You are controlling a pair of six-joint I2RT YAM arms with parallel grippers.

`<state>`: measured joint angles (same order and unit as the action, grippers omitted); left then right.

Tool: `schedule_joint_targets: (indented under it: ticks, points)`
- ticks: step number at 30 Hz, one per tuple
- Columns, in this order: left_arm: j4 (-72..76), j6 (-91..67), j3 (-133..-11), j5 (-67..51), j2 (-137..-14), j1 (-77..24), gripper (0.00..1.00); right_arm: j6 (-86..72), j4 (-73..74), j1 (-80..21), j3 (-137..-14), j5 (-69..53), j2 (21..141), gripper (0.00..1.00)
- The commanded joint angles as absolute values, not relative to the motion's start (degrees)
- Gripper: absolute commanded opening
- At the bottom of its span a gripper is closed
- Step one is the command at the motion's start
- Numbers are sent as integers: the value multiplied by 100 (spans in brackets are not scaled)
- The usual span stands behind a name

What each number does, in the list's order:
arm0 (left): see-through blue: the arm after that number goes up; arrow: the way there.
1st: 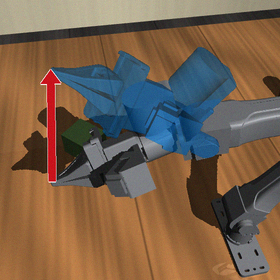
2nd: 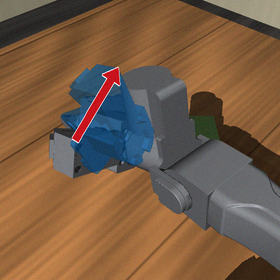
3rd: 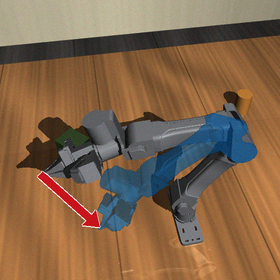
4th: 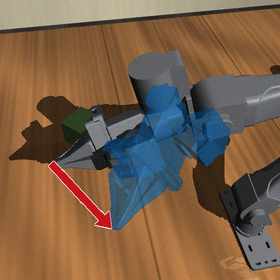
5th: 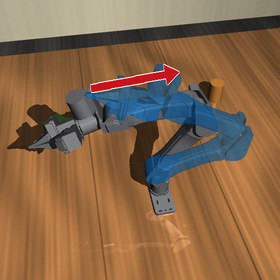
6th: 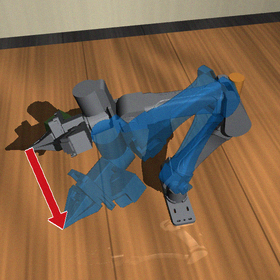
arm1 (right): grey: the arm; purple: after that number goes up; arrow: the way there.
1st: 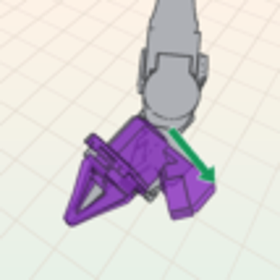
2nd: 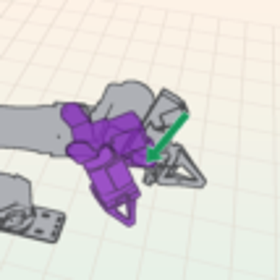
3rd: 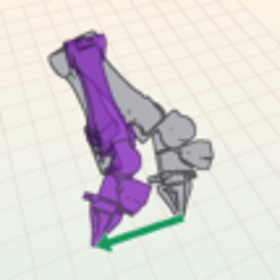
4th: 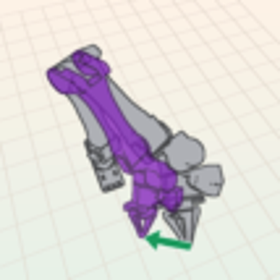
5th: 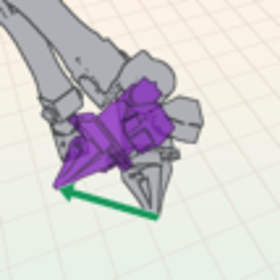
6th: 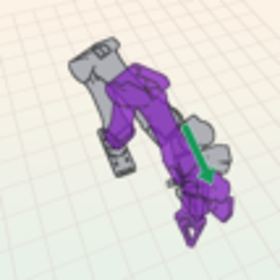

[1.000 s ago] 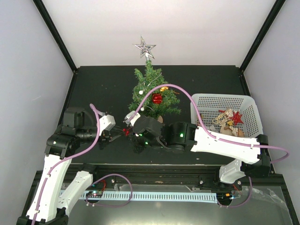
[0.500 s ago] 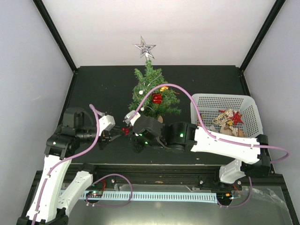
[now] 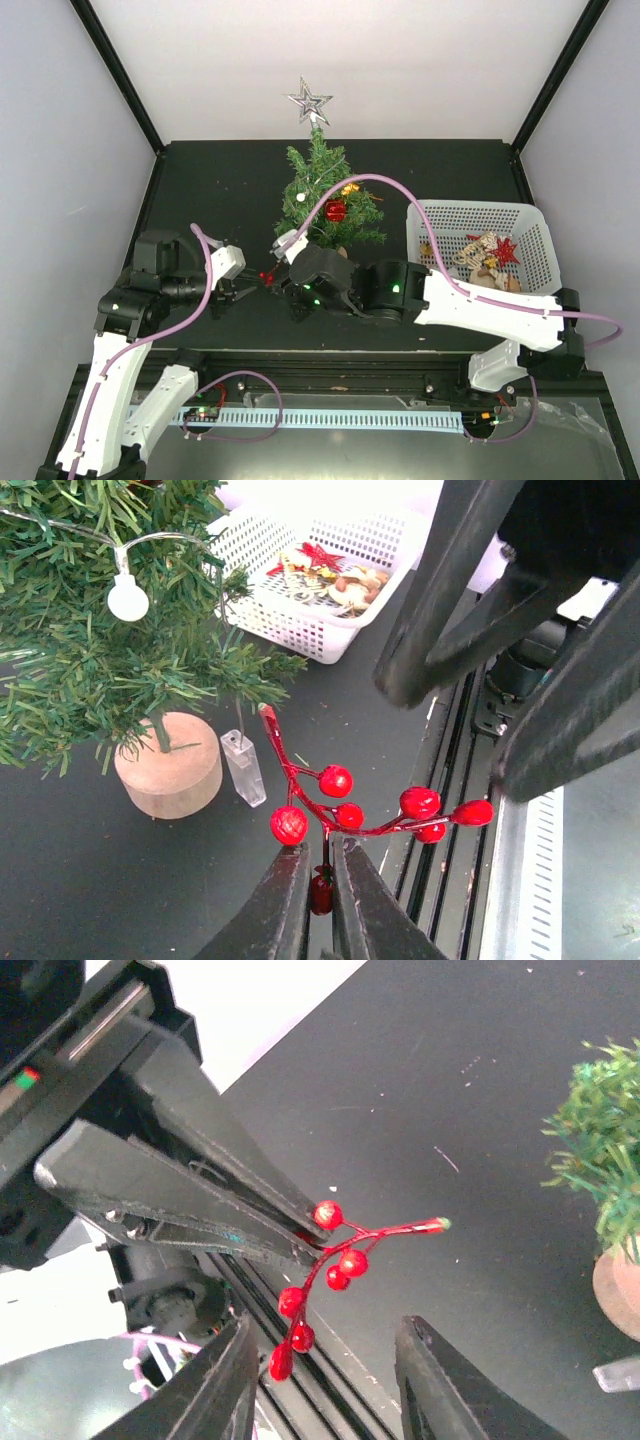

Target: Decorate the small christmas tree

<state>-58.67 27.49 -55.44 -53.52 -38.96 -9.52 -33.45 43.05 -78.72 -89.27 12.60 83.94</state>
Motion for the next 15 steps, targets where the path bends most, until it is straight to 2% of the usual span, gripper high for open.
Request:
schedule_joint_targets:
  ticks: [1,5,9,15]
  points:
    - [-5884,2760,-5797,-5245,-3869,-959,9,-3438,4316,-7906,-8797,1786,7998,46]
    - [-5917,2774,-5904,-5139,-3931,-960,9,-3503,4387,-7909,-8679,2166,7706,54]
    - [-5879,2764,-6167,-4794,-4064,-958,8,-3726,4667,-7885,-8545,2908,7341,58]
    - [-5542,2742,-6852,-4192,-4560,-961,8,-4166,4948,-7598,-8045,3568,6500,60]
